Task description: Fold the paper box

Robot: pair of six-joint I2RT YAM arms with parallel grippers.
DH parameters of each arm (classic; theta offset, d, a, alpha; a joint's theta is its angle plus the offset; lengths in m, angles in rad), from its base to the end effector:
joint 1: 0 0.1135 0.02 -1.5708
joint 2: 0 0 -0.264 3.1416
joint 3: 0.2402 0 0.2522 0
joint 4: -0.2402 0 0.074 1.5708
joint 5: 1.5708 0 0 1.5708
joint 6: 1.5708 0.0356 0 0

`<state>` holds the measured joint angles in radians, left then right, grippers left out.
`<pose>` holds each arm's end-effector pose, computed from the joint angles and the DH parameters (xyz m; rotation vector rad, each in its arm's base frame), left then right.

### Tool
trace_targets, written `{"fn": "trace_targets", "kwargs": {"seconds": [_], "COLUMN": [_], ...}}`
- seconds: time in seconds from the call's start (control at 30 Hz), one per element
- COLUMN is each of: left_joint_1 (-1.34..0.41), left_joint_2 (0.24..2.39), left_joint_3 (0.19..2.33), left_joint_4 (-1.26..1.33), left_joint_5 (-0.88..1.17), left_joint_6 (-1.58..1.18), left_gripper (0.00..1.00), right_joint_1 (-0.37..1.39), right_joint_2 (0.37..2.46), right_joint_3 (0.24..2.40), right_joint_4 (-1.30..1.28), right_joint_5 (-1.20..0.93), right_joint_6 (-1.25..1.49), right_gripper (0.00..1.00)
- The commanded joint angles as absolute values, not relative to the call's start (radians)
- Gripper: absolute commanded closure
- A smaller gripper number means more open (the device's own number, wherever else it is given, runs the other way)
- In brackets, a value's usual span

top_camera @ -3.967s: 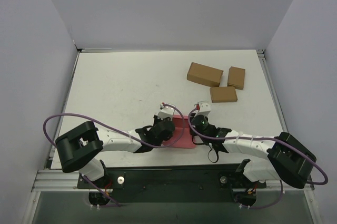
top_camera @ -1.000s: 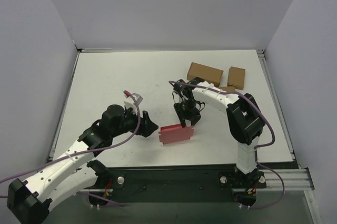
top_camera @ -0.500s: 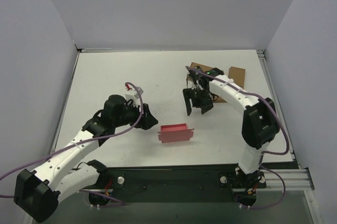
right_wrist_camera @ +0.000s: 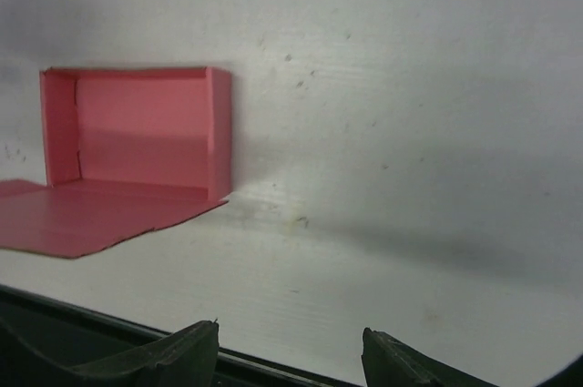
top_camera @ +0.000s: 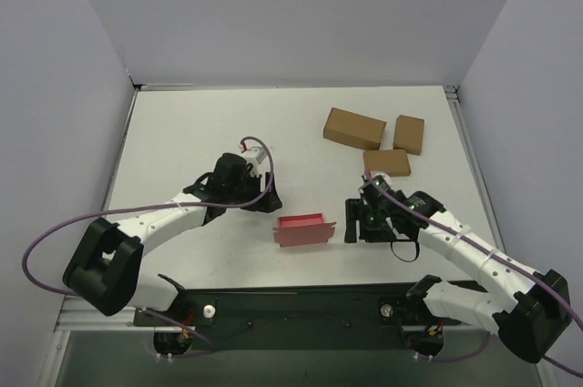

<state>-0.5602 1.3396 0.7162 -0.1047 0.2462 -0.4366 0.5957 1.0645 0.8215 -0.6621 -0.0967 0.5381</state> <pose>0.2279 -0.1532 0.2040 0.2811 2.3876 -0.7752 0.1734 0.1217 0.2576 -0.1169 2.5669 0.5819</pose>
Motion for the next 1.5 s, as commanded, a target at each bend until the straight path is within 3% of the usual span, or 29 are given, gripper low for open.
{"fn": "trace_targets", "kwargs": {"seconds": [0.0, 0.2, 0.33, 0.5, 0.77, 0.97, 1.1, 1.2, 1.47], "left_joint_1": [-0.592, -0.652, -0.661, -0.701, -0.836, -0.888, -0.772, -0.588, -0.402], "left_joint_2": [1.471, 1.687, 1.704, 1.53, 1.154, 0.908, 0.864, 0.916, 1.333], "left_joint_3": [0.836, 0.948, 0.875, 0.706, 0.415, 0.34, 0.4, 0.452, 0.69], "left_joint_4": [0.041, 0.045, 0.086, 0.135, 0.158, 0.121, 0.031, 0.075, 0.309], "left_joint_5": [0.164, 0.103, 0.144, 0.16, 0.071, 0.008, 0.0, 0.129, 0.334], "left_joint_6": [-0.422, -0.373, -0.403, -0.469, -0.707, -0.785, -0.689, -0.614, -0.454], "left_gripper": [0.21, 0.21, 0.22, 0.23, 0.24, 0.23, 0.21, 0.21, 0.23], "right_joint_1": [0.767, 0.885, 0.879, 0.807, 0.663, 0.605, 0.6, 0.65, 0.897], "right_joint_2": [1.012, 1.064, 1.179, 1.314, 1.485, 1.471, 1.314, 1.189, 1.014], "right_joint_3": [0.707, 0.609, 0.62, 0.707, 0.908, 0.919, 0.797, 0.673, 0.414], "right_joint_4": [-0.523, -0.276, -0.166, -0.135, -0.011, -0.058, -0.055, -0.026, 0.15], "right_joint_5": [-0.057, -0.04, -0.011, 0.034, -0.136, -0.094, -0.038, -0.003, 0.15], "right_joint_6": [0.739, 0.854, 0.83, 0.743, 0.559, 0.554, 0.549, 0.563, 0.767], "right_gripper": [0.37, 0.37, 0.38, 0.42, 0.4, 0.36, 0.36, 0.36, 0.4]}}
